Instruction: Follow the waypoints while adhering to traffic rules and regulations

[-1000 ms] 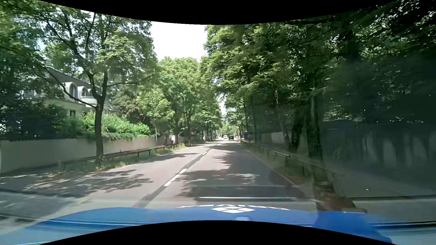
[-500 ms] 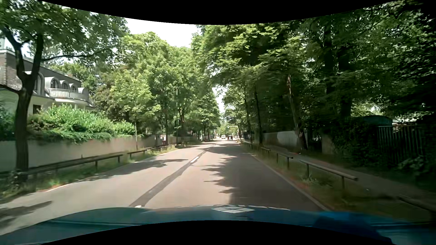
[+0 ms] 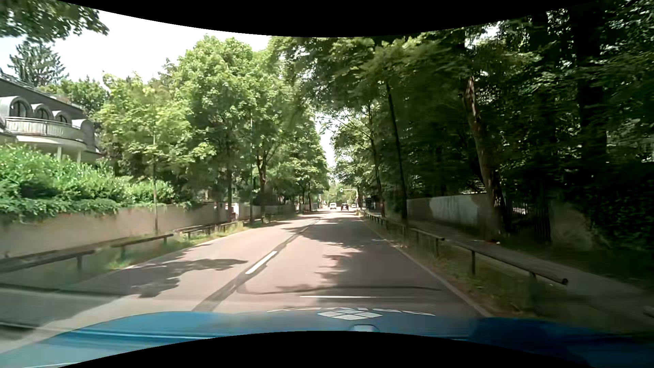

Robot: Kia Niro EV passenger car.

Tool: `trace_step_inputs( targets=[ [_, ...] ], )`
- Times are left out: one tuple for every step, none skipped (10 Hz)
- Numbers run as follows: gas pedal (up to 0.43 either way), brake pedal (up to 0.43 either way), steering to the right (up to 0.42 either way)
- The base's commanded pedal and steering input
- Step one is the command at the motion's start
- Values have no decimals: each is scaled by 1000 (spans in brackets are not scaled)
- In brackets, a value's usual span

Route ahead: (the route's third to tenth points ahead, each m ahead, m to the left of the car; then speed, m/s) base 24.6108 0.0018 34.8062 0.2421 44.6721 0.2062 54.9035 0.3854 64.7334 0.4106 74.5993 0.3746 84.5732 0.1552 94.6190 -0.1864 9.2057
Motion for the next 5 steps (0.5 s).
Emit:
trace_step_inputs(
  targets=[
    [177,0,0],
    [177,0,1],
    [177,0,1],
    [177,0,1],
    [177,0,1]
  ],
)
